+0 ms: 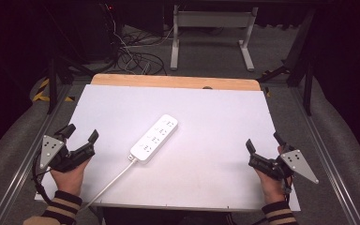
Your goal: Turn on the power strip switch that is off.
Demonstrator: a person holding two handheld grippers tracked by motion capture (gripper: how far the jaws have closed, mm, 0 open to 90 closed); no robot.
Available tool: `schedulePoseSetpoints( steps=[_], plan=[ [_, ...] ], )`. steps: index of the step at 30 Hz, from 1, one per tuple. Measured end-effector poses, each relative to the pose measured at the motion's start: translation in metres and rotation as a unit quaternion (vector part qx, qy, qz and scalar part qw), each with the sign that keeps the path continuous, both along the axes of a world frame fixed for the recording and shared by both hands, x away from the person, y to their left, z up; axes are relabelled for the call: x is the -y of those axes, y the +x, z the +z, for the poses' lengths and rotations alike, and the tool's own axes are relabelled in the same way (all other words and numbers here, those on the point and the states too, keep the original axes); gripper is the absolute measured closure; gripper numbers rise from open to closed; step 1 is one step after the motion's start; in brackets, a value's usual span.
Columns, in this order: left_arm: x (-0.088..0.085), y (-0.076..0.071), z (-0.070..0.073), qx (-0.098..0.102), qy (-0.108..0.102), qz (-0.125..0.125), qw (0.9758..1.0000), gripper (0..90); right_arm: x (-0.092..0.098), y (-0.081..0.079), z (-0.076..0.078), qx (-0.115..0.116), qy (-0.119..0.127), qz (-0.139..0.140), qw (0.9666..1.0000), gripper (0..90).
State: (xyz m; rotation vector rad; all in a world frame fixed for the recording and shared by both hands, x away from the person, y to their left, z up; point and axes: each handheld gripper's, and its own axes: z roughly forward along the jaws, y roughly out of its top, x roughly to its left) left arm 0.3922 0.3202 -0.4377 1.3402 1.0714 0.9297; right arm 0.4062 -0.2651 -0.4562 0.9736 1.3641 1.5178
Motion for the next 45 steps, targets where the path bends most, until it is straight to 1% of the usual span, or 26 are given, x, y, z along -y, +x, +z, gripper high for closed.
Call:
schedulePoseSetpoints(
  steps=[5,7,8,9,11,14,17,18,19,20,21,23,24,25,27,30,31,32,34,37,38,39,41,43,44,45],
  plan=[
    [0.003,0.001,0.003,-0.009,0.002,-0.034,0.9994,30.7,0.002,-0.002,0.000,0.001,0.001,-0.003,1.0000,1.6],
    [0.003,0.001,0.003,-0.008,0.004,-0.040,0.9992,36.7,0.003,-0.002,0.000,0.000,0.001,-0.003,1.0000,1.6],
    [0.004,0.001,0.004,-0.008,0.004,-0.060,0.9982,43.1,0.003,-0.002,0.000,-0.001,0.002,-0.003,1.0000,1.7],
    [0.004,0.000,0.004,-0.002,0.005,-0.069,0.9976,50.4,0.003,-0.002,0.000,-0.002,0.003,-0.001,1.0000,1.7],
    [0.003,-0.001,0.006,0.006,0.002,-0.088,0.9961,70.2,0.002,-0.002,0.000,-0.004,0.005,0.001,1.0000,1.8],
    [0.003,-0.003,0.009,0.013,0.008,-0.098,0.9951,82.1,0.002,-0.002,0.000,-0.005,0.005,0.005,1.0000,1.8],
    [0.003,-0.002,0.012,0.011,0.014,-0.101,0.9947,90.0,0.002,-0.001,0.000,-0.006,0.006,0.007,0.9999,1.9],
    [0.003,-0.002,0.012,0.011,0.014,-0.101,0.9947,90.0,0.002,-0.001,0.000,-0.007,0.007,0.007,0.9999,2.1],
    [0.006,-0.001,0.015,0.001,0.028,-0.101,0.9945,90.0,0.002,-0.001,0.000,-0.009,0.008,0.008,0.9999,2.2],
    [0.006,-0.001,0.015,0.001,0.028,-0.101,0.9945,90.0,0.002,-0.001,0.000,-0.010,0.008,0.008,0.9999,2.4],
    [0.010,0.000,0.019,-0.010,0.047,-0.103,0.9935,90.0,0.002,-0.001,-0.001,-0.012,0.008,0.007,0.9999,2.7],
    [0.014,0.001,0.023,-0.023,0.052,-0.111,0.9921,90.0,0.002,0.000,-0.001,-0.015,0.006,0.007,0.9998,2.9],
    [0.014,0.001,0.023,-0.023,0.052,-0.111,0.9921,90.0,0.002,0.000,-0.001,-0.016,0.006,0.009,0.9998,3.0],
    [0.018,0.004,0.027,-0.039,0.061,-0.121,0.9899,90.0,0.002,0.000,-0.001,-0.017,0.006,0.010,0.9998,3.0],
    [0.023,0.006,0.030,-0.055,0.071,-0.127,0.9878,90.0,0.002,0.000,-0.002,-0.018,0.007,0.011,0.9997,3.3],
    [0.032,0.013,0.035,-0.084,0.081,-0.141,0.9831,90.0,0.002,0.000,-0.001,-0.022,0.007,0.012,0.9997,3.7],
    [0.032,0.013,0.035,-0.084,0.081,-0.141,0.9831,90.0,0.002,0.000,-0.002,-0.022,0.006,0.013,0.9997,3.8],
    [0.040,0.019,0.039,-0.100,0.086,-0.154,0.9792,90.0,0.002,0.000,-0.002,-0.023,0.007,0.013,0.9996,3.8],
    [0.052,0.026,0.041,-0.122,0.097,-0.164,0.9740,90.0,0.003,0.000,-0.002,-0.027,0.007,0.011,0.9995,3.9],
    [0.071,0.036,0.043,-0.157,0.127,-0.184,0.9619,90.0,0.004,0.000,-0.002,-0.028,0.007,0.011,0.9995,4.1],
    [0.071,0.036,0.043,-0.157,0.127,-0.184,0.9619,90.0,0.004,0.000,-0.002,-0.028,0.007,0.011,0.9995,4.1],
    [0.083,0.042,0.045,-0.178,0.147,-0.190,0.9542,90.0,0.004,0.000,-0.002,-0.028,0.007,0.012,0.9995,4.2],
    [0.094,0.048,0.047,-0.201,0.162,-0.196,0.9460,90.0,0.004,-0.001,-0.002,-0.029,0.007,0.012,0.9995,4.3],
    [0.104,0.055,0.048,-0.233,0.185,-0.198,0.9339,90.0,0.005,-0.001,-0.002,-0.028,0.007,0.013,0.9995,4.5],
    [0.104,0.055,0.048,-0.233,0.185,-0.198,0.9339,90.0,0.005,-0.001,-0.002,-0.029,0.007,0.013,0.9995,4.7],
    [0.110,0.059,0.047,-0.254,0.197,-0.200,0.9257,90.0,0.005,-0.001,-0.002,-0.030,0.007,0.013,0.9994,4.8]
  ],
)
